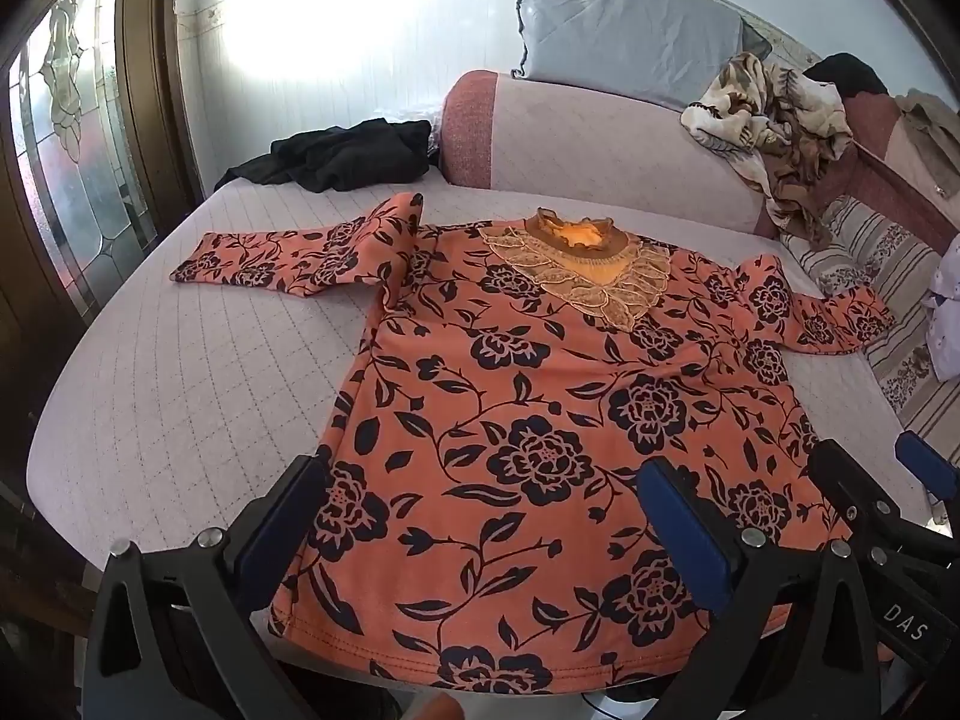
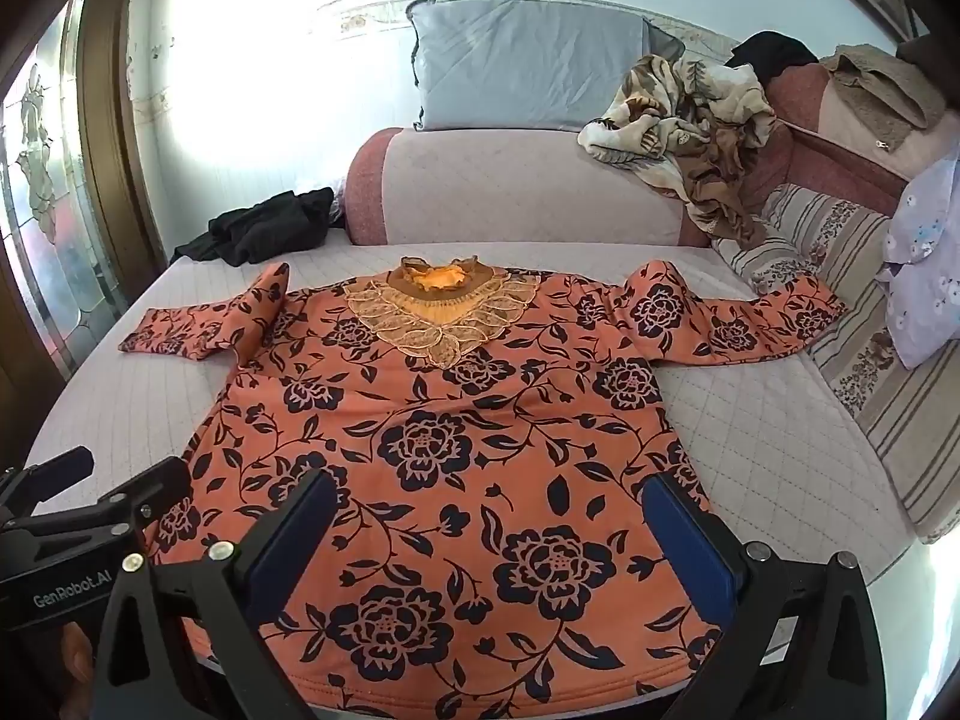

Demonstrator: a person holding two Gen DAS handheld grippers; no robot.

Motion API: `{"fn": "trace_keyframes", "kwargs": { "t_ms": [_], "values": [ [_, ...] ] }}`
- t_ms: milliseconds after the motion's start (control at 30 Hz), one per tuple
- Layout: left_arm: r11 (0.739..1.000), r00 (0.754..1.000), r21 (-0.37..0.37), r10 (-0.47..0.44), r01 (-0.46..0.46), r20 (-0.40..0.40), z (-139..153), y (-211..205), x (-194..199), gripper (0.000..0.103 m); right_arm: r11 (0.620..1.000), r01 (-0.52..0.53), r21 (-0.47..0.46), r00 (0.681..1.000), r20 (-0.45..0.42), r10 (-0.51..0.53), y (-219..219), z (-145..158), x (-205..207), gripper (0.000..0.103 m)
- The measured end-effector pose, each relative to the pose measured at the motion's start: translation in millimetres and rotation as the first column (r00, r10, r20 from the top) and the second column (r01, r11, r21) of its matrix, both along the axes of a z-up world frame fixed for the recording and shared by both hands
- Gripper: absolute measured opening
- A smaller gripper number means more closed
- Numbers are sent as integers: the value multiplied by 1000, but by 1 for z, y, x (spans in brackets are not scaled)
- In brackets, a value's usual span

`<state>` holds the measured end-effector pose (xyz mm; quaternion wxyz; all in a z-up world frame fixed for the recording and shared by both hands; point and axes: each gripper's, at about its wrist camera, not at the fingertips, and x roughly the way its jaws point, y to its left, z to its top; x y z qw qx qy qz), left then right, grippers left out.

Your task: Fold small clothes

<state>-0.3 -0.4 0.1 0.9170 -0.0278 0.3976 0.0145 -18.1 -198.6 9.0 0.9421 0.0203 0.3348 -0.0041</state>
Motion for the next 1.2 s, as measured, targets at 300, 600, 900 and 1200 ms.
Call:
{"fn": "trace_keyframes", "kwargs": {
  "t_ms": [300,600,900,1200],
  "values": [
    [1000,1000,2,-8,8,1,0,0,-1,103,1000,1,-4,1000,-1,-1,3,0,1,103],
    [1000,1000,-8,-5,5,-6,-3,1,0,103,1000,-3,-6,1000,-2,3,3,0,1,103],
    [1000,1000,-24,-5,4,-15,-3,0,0,103,1000,-3,-7,1000,-1,3,5,0,2,103],
    [1000,1000,-31,-6,5,-18,-4,1,0,103,1000,-7,-7,1000,2,7,5,2,4,103]
  ]
}}
